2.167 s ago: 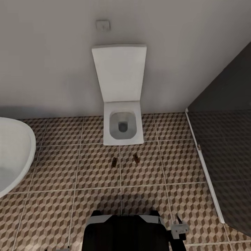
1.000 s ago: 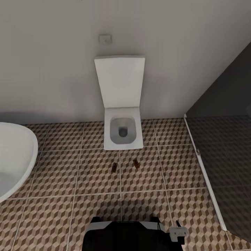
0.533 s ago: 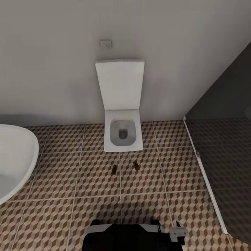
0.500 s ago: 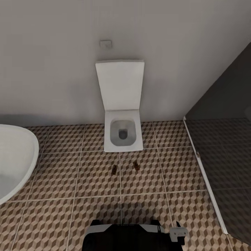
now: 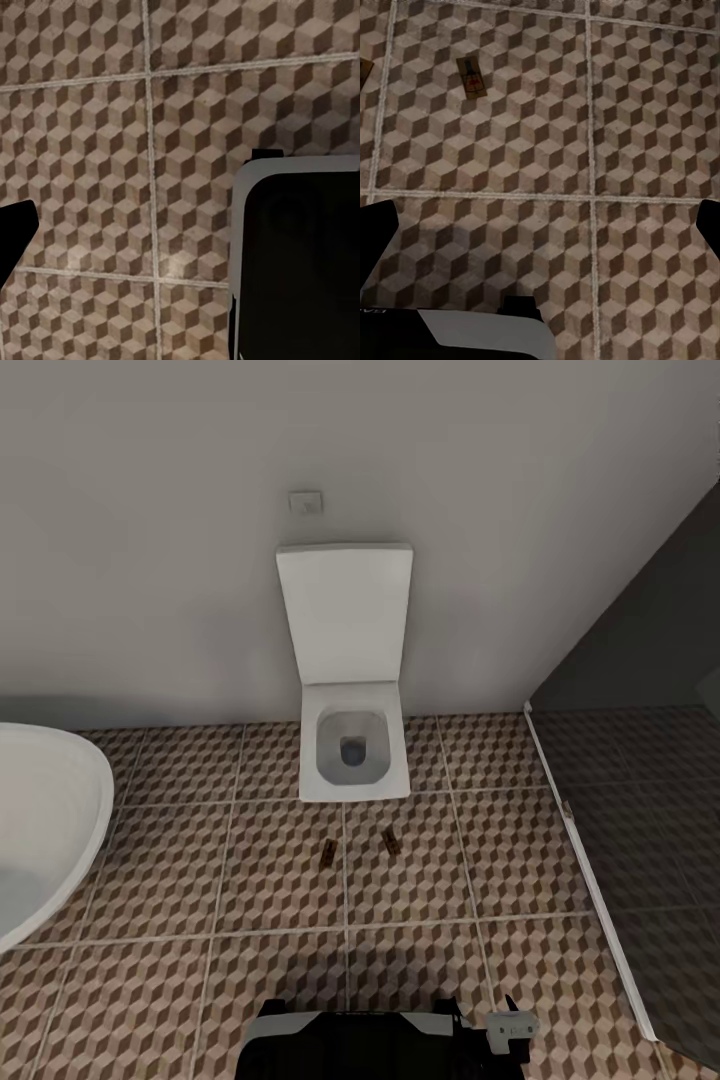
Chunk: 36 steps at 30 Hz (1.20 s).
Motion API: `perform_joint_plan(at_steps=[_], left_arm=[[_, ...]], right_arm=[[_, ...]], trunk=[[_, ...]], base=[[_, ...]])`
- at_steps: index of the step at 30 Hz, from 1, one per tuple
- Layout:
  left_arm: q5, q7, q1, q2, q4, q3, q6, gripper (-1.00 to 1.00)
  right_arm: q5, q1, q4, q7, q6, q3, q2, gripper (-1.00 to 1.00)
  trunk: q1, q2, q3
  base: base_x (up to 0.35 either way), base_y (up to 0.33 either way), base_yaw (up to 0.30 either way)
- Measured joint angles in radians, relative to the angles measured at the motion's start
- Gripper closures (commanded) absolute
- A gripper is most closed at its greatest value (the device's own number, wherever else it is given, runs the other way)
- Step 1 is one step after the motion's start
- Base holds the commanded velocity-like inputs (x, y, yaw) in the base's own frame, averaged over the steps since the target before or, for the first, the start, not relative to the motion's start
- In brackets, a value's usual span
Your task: Take the four mousetraps from the cabinet in the bathroom and place them on the bathroom floor. Make sure all four end up on the same floor surface, and ensure that at least two of them are either under or directly next to the same bathroom sink.
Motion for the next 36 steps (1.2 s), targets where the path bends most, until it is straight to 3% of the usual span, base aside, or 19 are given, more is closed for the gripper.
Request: perform_joint_plan(at_steps=[36], left_arm=[[0.000, 0.000, 0.000, 0.000, 0.002, 0.000, 0.003, -1.00]], right_arm=[[0.000, 0.000, -0.001, 0.000, 0.027, 0.000, 0.000, -1.00]], trunk=[[0.000, 0.000, 0.058]], base=[[0.000, 0.000, 0.000]])
